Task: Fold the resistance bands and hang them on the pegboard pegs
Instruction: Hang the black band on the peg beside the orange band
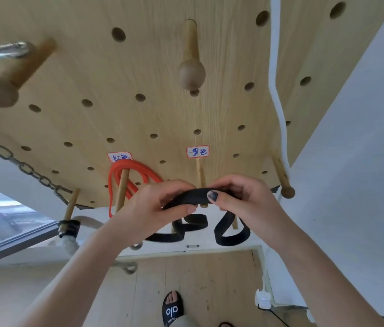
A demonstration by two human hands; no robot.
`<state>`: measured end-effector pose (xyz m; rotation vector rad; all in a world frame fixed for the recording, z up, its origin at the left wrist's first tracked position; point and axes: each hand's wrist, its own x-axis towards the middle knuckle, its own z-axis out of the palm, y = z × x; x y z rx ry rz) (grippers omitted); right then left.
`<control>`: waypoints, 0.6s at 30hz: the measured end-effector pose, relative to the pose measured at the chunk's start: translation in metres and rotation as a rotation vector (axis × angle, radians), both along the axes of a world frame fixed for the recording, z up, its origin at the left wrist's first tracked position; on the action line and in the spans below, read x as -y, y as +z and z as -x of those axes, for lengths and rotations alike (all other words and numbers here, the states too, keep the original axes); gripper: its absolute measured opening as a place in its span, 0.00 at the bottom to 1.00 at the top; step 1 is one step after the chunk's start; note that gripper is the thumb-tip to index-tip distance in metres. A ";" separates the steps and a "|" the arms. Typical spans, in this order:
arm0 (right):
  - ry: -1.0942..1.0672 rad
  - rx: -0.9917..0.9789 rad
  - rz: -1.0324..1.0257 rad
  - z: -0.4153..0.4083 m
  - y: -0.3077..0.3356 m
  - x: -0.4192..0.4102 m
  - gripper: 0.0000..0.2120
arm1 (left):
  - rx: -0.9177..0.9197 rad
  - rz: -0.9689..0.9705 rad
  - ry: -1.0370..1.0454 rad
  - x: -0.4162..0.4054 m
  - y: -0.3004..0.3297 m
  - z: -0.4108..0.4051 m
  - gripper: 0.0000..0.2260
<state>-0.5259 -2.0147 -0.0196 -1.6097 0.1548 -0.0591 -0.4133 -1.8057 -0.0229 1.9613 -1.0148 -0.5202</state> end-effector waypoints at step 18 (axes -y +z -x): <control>-0.301 0.041 -0.009 -0.050 -0.019 -0.008 0.05 | 0.200 0.044 0.091 0.029 -0.021 -0.044 0.12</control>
